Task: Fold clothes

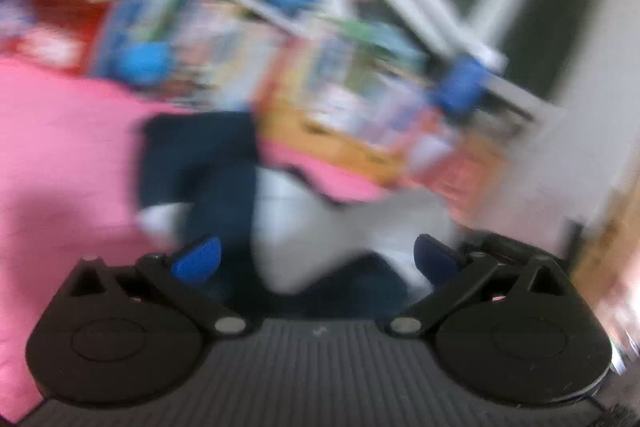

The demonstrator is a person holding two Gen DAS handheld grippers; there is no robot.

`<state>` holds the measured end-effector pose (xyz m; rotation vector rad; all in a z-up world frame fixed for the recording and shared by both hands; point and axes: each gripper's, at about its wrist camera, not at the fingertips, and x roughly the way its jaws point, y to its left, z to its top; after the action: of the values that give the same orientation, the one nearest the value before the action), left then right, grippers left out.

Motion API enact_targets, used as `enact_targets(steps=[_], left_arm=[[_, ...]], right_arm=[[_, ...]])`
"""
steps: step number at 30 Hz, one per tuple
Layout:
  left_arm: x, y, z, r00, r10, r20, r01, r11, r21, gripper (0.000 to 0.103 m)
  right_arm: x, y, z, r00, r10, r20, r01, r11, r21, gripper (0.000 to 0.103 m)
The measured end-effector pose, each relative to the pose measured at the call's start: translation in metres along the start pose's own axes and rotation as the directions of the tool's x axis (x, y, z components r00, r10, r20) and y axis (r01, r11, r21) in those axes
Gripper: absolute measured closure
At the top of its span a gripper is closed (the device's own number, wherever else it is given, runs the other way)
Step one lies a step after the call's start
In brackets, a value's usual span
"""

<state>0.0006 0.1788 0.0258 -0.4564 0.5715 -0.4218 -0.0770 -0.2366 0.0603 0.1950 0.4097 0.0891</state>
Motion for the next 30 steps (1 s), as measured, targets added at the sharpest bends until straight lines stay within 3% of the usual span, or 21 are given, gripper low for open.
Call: enact_targets(steps=[1,4,7,9,12,13,15,16,17,20,23,27,30], left_arm=[[0.007,0.007,0.0,0.997,0.079,-0.027,-0.079,0.997,-0.01,0.0],[0.034,0.014,-0.006,0.971,0.212,-0.106,-0.209,0.977,0.046,0.0],[0.058,0.005,-0.01,0.949,0.291,-0.117,-0.276,0.952,0.135,0.0],[0.071,-0.002,-0.009,0.932,0.341,-0.124,-0.315,0.93,0.192,0.0],[0.085,-0.009,-0.012,0.913,0.388,-0.126,-0.346,0.901,0.262,0.0],[0.084,-0.007,-0.016,0.91,0.395,-0.124,-0.35,0.894,0.279,0.0],[0.081,-0.006,-0.02,0.908,0.401,-0.118,-0.354,0.888,0.292,0.0],[0.08,-0.006,-0.022,0.909,0.401,-0.114,-0.354,0.887,0.295,0.0],[0.08,-0.006,-0.022,0.909,0.402,-0.111,-0.356,0.887,0.295,0.0],[0.078,-0.007,-0.023,0.905,0.411,-0.109,-0.366,0.884,0.293,0.0],[0.067,-0.007,-0.024,0.884,0.461,-0.084,-0.422,0.861,0.283,0.0],[0.054,0.001,-0.031,0.862,0.499,-0.093,-0.461,0.846,0.266,0.0],[0.052,0.001,-0.037,0.86,0.505,-0.072,-0.468,0.837,0.283,0.0]], right_arm=[[-0.001,-0.002,0.001,1.0,0.022,0.001,-0.022,1.0,0.009,0.035],[-0.005,-0.008,0.005,0.996,0.086,0.006,-0.086,0.996,0.036,0.035],[-0.018,-0.013,0.009,0.985,0.171,0.021,-0.171,0.984,0.054,0.035],[-0.032,-0.013,0.016,0.96,0.275,0.06,-0.279,0.958,0.074,0.034],[-0.05,-0.016,0.023,0.886,0.442,0.14,-0.458,0.882,0.113,0.023],[-0.049,-0.013,0.024,0.839,0.523,0.15,-0.54,0.833,0.121,0.02],[-0.047,-0.005,0.027,0.722,0.671,0.171,-0.691,0.71,0.132,0.017],[-0.042,0.008,0.025,0.678,0.721,0.143,-0.735,0.665,0.129,0.015],[-0.031,0.024,0.019,0.653,0.752,0.083,-0.756,0.644,0.118,0.014],[0.022,0.078,-0.011,0.686,0.701,-0.194,-0.7,0.709,0.084,0.014],[0.074,0.127,-0.04,0.674,0.599,-0.432,-0.652,0.757,0.033,0.016],[0.114,0.172,-0.055,0.643,0.56,-0.523,-0.68,0.731,-0.053,0.016],[0.141,0.2,-0.064,0.705,0.489,-0.514,-0.628,0.767,-0.131,0.016]])
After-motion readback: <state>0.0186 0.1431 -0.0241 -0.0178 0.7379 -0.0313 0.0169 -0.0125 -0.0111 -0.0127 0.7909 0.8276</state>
